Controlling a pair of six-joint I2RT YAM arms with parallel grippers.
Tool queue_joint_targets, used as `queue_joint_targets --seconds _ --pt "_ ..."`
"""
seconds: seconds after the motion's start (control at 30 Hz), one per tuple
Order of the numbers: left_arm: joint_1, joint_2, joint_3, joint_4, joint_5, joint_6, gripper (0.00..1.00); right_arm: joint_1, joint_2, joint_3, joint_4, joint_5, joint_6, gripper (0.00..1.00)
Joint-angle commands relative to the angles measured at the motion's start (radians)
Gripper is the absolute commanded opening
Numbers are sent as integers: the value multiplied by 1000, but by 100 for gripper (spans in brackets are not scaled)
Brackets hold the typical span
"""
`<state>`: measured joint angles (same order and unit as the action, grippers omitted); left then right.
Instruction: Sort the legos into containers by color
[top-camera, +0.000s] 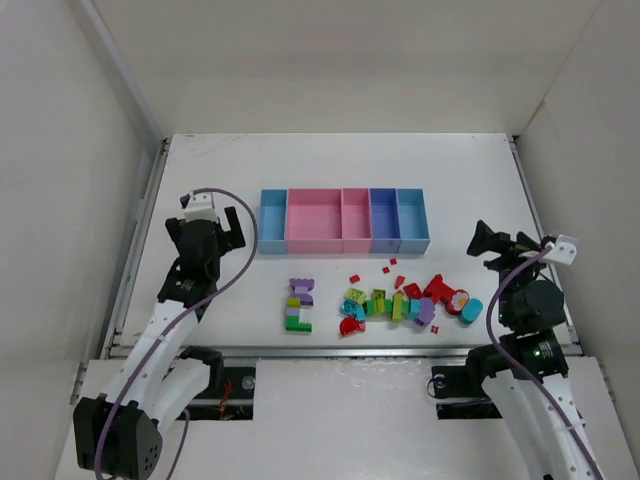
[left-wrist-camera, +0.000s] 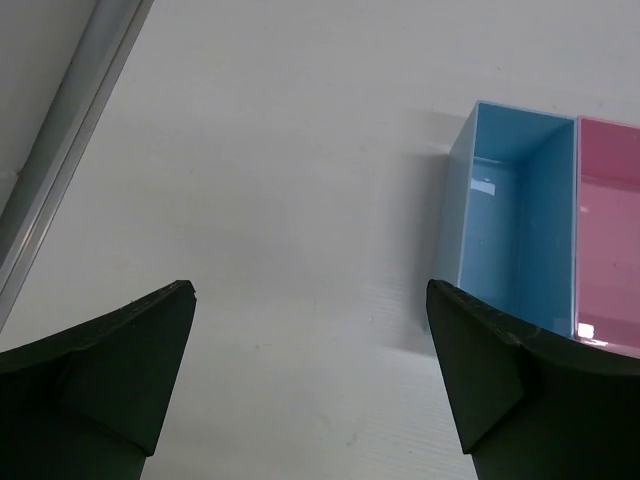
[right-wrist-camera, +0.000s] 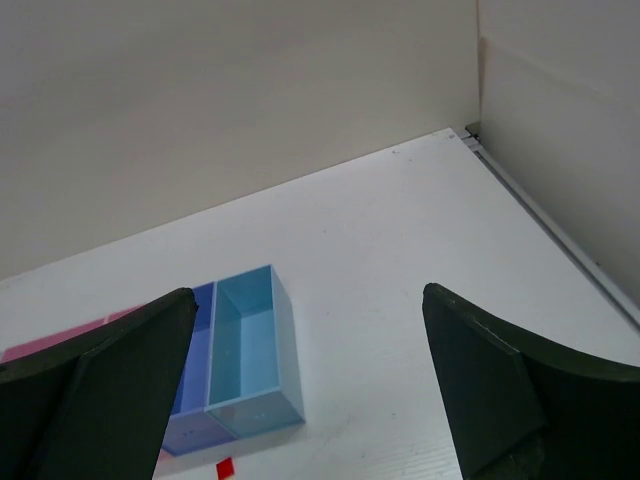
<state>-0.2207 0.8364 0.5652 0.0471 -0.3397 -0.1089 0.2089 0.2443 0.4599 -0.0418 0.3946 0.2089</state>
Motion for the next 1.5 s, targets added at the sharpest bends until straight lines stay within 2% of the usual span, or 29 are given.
queue_joint_targets --seconds 0.0,0.07,0.1,0.2,0.23,0.27,0.3,0.33,0.37,0.43,0.47,0.53,0.57,0.63,0.67,0.77,0.8,0.83,0.93,1.03,1.07,1.13,1.17,1.2,1.23,1.3,1.33,1.4,1.47 --pt "1 -26 -2 16 -2 67 100 -6 22 83 -16 -10 23 100" --pt "1 -26 -2 16 81 183 100 -6 58 114 -30 -10 23 100" --pt "1 -36 -2 16 112 310 100 -6 75 131 -52 -22 23 100" --pt "1 -36 31 -25 253 472 100 -6 183 236 -113 -48 -3 100" --pt "1 -25 51 -51 318 542 100 -6 223 320 -191 -48 -18 100" --pt "1 -10 91 -106 444 689 100 -6 322 374 -246 -12 -41 100" --pt "1 3 113 -125 490 742 100 -6 382 432 -310 -11 -42 100" --pt "1 19 136 -137 522 777 100 -6 448 500 -466 50 -51 100" --pt "-20 71 163 -151 540 799 100 -6 593 648 -556 87 -51 100" --pt "-83 140 263 -232 571 847 100 -6 743 796 -734 177 -51 100" --pt "-106 211 297 -274 571 863 100 7 867 907 -879 202 -66 100" --pt "-194 263 375 -398 561 894 100 29 943 962 -961 251 -75 100" --pt "-227 277 375 -426 545 903 100 56 955 962 -957 260 -86 100" --pt "-323 277 386 -496 533 904 100 70 899 912 -888 177 -121 100" --pt "-351 277 386 -536 533 920 100 70 864 883 -842 48 -121 100" --pt "-463 267 380 -647 554 951 100 70 701 708 -614 -158 -112 100" --pt "-489 267 363 -647 554 972 100 79 667 660 -505 -275 -112 100" --pt "-508 254 346 -656 544 1030 100 80 615 576 -460 -328 -102 100" --pt "-517 269 331 -693 568 1086 100 80 589 496 -388 -471 -45 100" --pt "-517 311 351 -725 620 1011 97 118 613 482 -412 -500 -8 100" --pt "-517 322 351 -657 620 853 97 132 633 482 -431 -475 16 100" --pt "-517 331 361 -563 524 630 96 162 647 482 -463 -392 27 100" --pt "-517 331 372 -525 462 520 96 171 647 482 -474 -375 40 100" --pt "-517 342 387 -465 320 412 96 184 647 482 -474 -364 40 100" --pt "-490 342 441 -455 271 229 96 184 647 482 -474 -364 49 100" --pt "-445 368 507 -469 242 70 85 184 647 482 -463 -364 59 100" --pt "-434 368 544 -501 251 2 81 184 647 482 -446 -379 72 100" --pt "-434 379 544 -529 325 -116 80 184 656 473 -434 -379 84 100" --pt "-456 398 474 -569 407 -188 80 193 665 462 -434 -379 95 100"
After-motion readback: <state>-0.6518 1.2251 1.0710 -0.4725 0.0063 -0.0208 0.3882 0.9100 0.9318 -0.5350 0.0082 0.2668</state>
